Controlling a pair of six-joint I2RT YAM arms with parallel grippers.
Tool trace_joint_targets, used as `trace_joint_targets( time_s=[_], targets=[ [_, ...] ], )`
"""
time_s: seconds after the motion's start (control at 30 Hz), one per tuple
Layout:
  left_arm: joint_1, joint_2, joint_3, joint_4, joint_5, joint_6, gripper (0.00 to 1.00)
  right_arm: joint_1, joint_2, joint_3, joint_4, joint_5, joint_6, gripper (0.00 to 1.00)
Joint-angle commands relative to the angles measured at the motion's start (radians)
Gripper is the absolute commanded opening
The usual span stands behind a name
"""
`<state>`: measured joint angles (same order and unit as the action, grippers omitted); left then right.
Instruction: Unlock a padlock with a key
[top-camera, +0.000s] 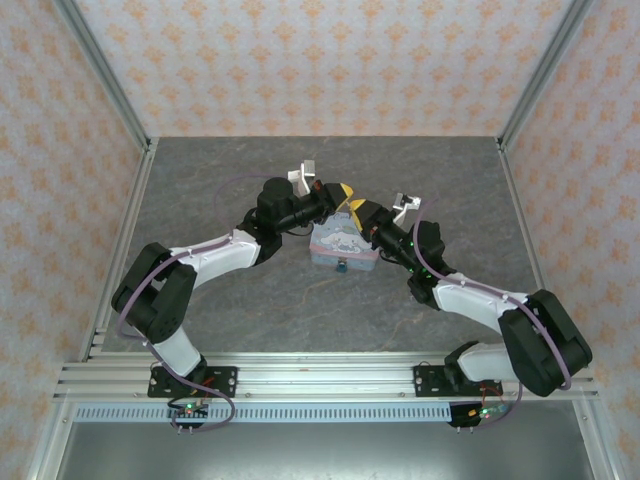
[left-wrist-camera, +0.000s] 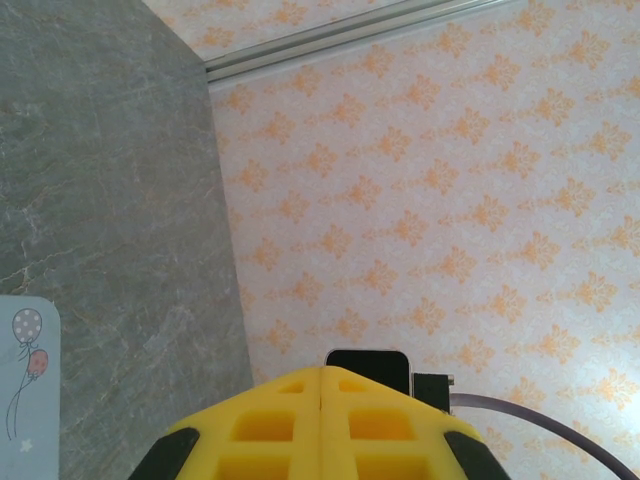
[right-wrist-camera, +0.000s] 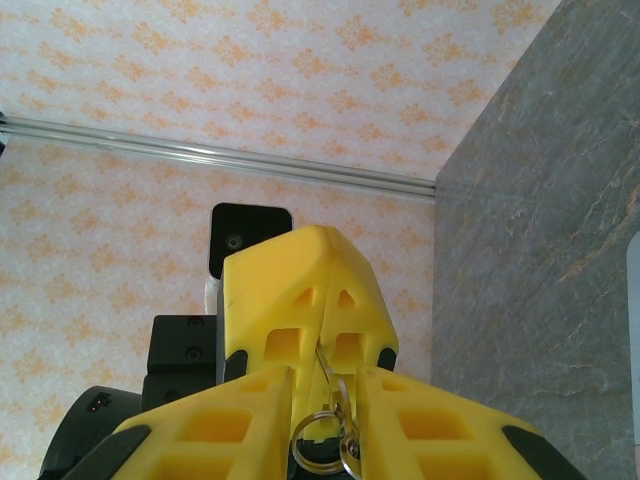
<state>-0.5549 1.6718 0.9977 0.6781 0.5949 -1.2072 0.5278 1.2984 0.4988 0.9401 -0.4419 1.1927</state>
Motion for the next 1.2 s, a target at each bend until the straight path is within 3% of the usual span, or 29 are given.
trace_joint_targets(
  time_s=[0.0,0.27,0.6,1.17],
  targets=[
    [-0.006,-0.003,0.020,0.018,-0.006,-0.001,0.00,0.006,-0.001,0.013,0.026,-0.007,-0.016,0.24],
    [-0.007,-0.001,0.023,0.023,-0.004,-0.003,0.00,0.005,0.014,0.020,0.024,-0.006,-0.016,0.24],
    [-0.007,-0.007,0.014,0.029,-0.001,-0.008,0.00,0.004,0.035,0.023,0.026,0.002,-0.015,0.00],
    [-0.007,-0.026,-0.020,0.022,-0.034,-0.018,0.00,-0.002,0.039,0.033,0.040,0.001,-0.013,0.00]
  ],
)
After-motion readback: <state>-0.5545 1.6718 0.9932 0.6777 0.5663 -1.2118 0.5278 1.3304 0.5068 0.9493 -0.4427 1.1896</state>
